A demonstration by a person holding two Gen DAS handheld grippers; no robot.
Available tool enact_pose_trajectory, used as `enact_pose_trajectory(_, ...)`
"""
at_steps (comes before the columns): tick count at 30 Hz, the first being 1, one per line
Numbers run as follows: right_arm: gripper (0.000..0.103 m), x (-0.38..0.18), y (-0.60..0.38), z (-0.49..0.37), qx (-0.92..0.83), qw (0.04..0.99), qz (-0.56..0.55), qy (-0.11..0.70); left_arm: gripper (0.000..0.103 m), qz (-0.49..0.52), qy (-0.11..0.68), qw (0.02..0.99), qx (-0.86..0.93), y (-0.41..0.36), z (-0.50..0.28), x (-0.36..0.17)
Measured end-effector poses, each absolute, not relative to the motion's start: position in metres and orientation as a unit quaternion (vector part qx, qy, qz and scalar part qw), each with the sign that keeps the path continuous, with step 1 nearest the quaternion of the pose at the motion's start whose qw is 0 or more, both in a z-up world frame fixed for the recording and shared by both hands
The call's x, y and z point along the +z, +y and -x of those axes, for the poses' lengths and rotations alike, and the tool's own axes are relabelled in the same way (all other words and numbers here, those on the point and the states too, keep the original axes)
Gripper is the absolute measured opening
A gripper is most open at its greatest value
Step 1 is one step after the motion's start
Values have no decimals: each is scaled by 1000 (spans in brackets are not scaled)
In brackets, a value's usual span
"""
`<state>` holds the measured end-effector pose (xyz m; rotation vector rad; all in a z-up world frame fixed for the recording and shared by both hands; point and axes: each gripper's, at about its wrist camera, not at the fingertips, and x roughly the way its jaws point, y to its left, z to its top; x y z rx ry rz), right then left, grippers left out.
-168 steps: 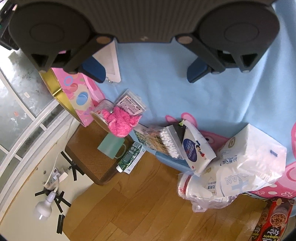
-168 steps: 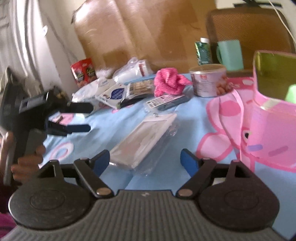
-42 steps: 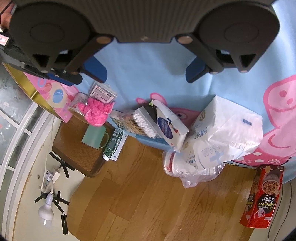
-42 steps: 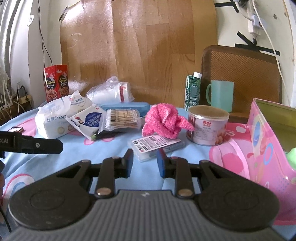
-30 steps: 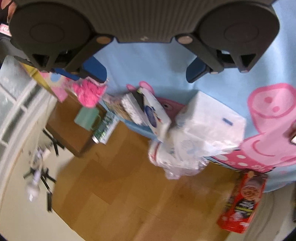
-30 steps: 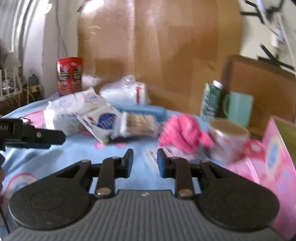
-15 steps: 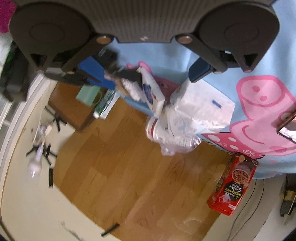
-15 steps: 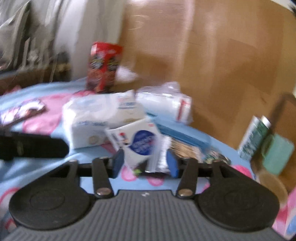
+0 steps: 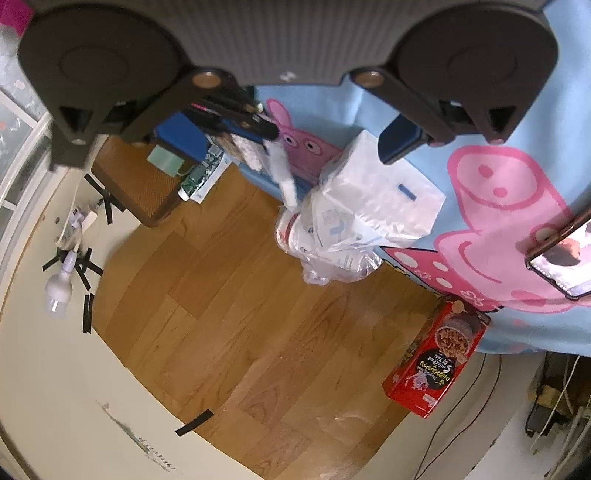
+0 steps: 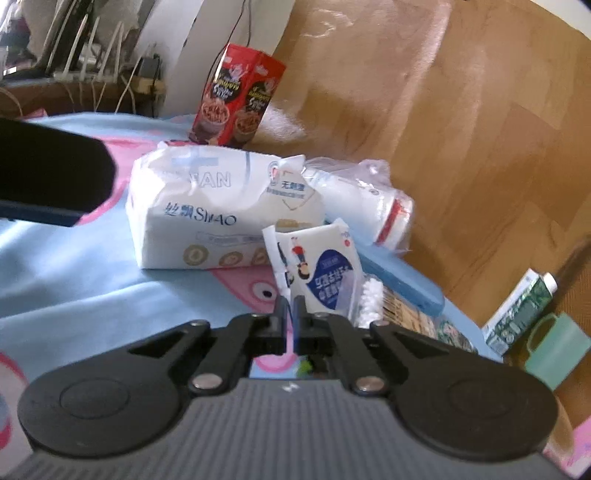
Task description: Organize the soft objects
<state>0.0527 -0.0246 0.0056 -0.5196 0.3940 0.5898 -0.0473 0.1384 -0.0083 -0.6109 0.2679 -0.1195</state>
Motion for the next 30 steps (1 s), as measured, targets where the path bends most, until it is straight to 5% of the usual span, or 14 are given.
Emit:
enact_pose_trajectory(14, 7, 32, -110, 77, 420, 858, 163, 248, 102, 303, 158, 938, -62, 139, 39, -10)
enact_pose_trajectory(16, 20, 30, -118, 80, 427, 853, 138, 266, 102, 295, 167, 938, -68, 136, 37, -9)
enact_pose_trajectory(18, 60, 27, -124, 81, 413, 860, 121, 274, 103, 293, 182, 936, -76, 135, 34, -10)
enact_pose_trajectory(30, 75, 24, -142, 81, 395, 872, 68, 281, 103, 326, 262, 898, -135, 134, 64, -16)
